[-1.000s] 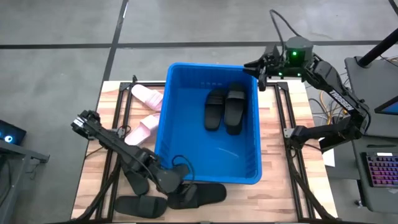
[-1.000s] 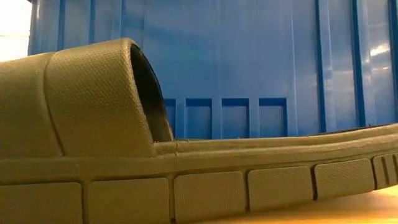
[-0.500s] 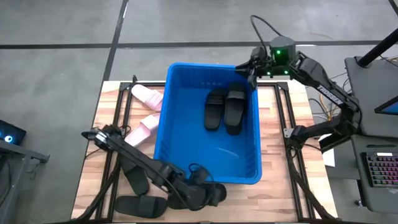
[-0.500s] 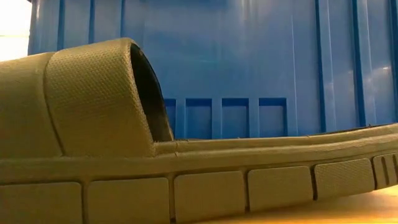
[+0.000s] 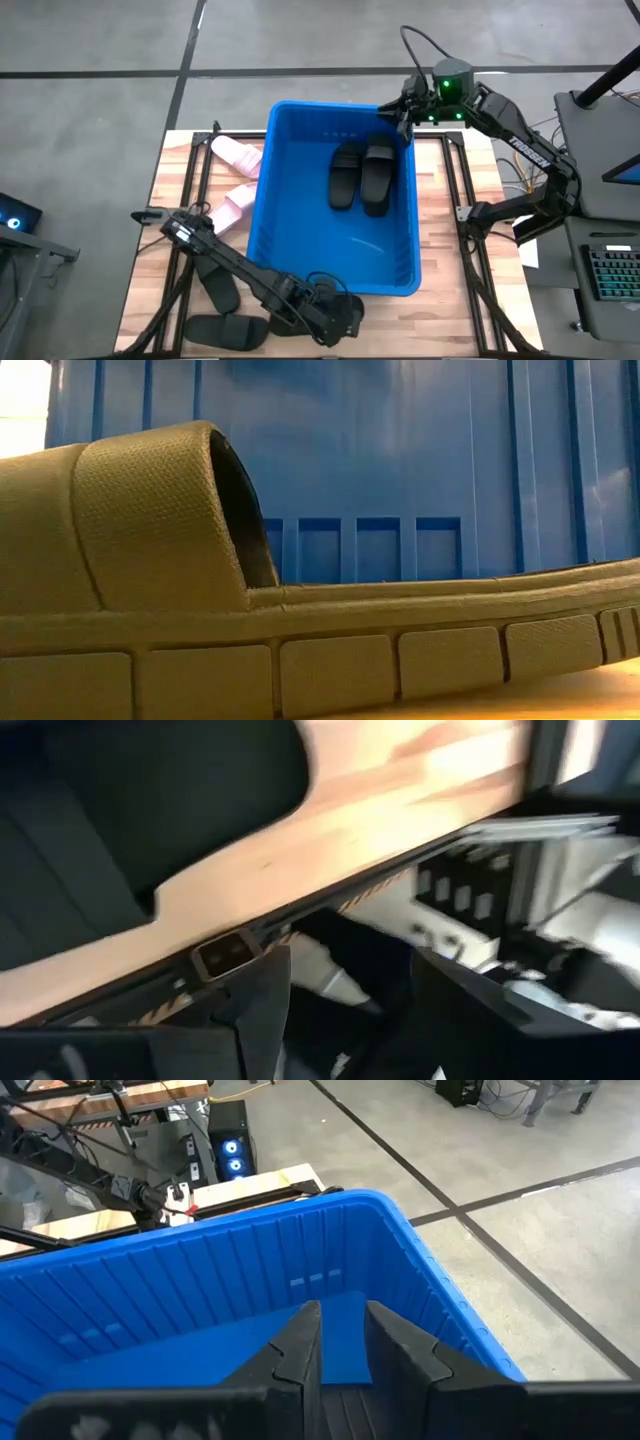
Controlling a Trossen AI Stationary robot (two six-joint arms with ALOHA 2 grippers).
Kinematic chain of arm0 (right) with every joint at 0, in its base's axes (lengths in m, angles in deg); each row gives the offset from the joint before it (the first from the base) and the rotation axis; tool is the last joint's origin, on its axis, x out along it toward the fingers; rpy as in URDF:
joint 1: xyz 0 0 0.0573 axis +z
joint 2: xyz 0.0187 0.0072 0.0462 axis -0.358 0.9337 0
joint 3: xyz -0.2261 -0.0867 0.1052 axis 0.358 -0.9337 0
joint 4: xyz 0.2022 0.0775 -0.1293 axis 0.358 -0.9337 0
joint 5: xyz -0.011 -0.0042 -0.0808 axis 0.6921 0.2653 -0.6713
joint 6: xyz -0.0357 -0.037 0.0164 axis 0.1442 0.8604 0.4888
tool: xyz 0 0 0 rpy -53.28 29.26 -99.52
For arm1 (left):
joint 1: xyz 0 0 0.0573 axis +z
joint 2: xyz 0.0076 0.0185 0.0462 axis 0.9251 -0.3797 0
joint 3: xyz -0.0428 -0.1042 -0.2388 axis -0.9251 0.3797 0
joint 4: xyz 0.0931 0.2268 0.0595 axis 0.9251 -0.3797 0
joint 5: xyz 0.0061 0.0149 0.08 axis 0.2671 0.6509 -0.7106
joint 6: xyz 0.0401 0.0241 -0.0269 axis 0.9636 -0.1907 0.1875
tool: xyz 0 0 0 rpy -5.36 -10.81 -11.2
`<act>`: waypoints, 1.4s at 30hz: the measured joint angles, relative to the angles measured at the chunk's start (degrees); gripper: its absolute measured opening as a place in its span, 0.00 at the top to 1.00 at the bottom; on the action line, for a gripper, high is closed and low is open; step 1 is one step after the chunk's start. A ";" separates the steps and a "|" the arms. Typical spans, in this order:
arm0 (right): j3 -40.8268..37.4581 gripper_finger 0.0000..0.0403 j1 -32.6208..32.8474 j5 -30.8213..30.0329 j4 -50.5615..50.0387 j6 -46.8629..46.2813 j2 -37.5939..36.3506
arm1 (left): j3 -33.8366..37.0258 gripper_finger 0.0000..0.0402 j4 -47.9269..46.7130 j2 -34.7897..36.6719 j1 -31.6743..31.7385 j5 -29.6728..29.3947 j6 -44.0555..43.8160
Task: Pick and place slides into bin
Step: Put the black slide into the blue bin
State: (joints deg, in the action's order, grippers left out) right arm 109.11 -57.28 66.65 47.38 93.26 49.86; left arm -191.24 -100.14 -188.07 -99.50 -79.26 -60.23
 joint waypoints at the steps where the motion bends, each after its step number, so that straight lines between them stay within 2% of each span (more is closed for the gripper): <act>1: -0.01 0.83 0.00 0.00 0.01 0.00 0.00 | 0.00 0.52 0.09 -0.79 -0.06 1.08 -0.44; 5: 0.00 0.82 -0.01 0.00 0.07 0.00 -0.02 | -0.03 0.52 -0.42 -2.35 -0.27 3.85 -3.12; 13: 0.00 0.82 0.01 0.00 0.11 0.00 -0.02 | -0.20 0.52 -7.19 -3.05 -0.44 4.70 -11.28; 18: 0.00 0.83 -0.01 0.00 0.13 0.00 -0.02 | -0.16 0.52 -7.52 -3.05 -0.54 4.56 -11.86; 21: 0.00 0.82 -0.01 0.00 0.11 0.00 -0.02 | -0.21 0.52 -5.37 -3.28 -1.34 -1.89 -8.29; 26: 0.00 0.81 -0.01 0.00 0.11 1.21 -0.02 | -2.41 0.52 -5.57 -3.11 -3.08 -21.45 3.45; 28: 0.00 0.82 -0.01 0.00 0.11 1.22 -0.02 | -2.72 0.52 -5.86 -2.83 -3.13 -23.43 5.79; 30: 0.00 0.82 -0.01 0.00 0.11 1.26 -0.02 | -2.91 0.52 -5.60 -2.83 -3.27 -21.41 7.40; 35: 0.00 0.83 -0.01 0.00 0.11 1.27 -0.04 | -2.86 0.52 -4.19 -2.83 -4.24 -10.72 9.11; 39: 0.00 0.82 0.00 0.00 0.09 1.27 -0.04 | -2.85 0.52 -4.58 -2.47 -6.13 -10.15 7.69; 42: 0.00 0.82 -0.01 -0.02 0.09 1.27 -0.04 | -2.76 0.52 -8.42 -1.89 -8.29 -9.55 1.73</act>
State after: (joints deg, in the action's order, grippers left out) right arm 109.11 -57.29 66.63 47.47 94.53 49.82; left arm -194.00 -108.56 -189.96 -107.79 -88.81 -58.51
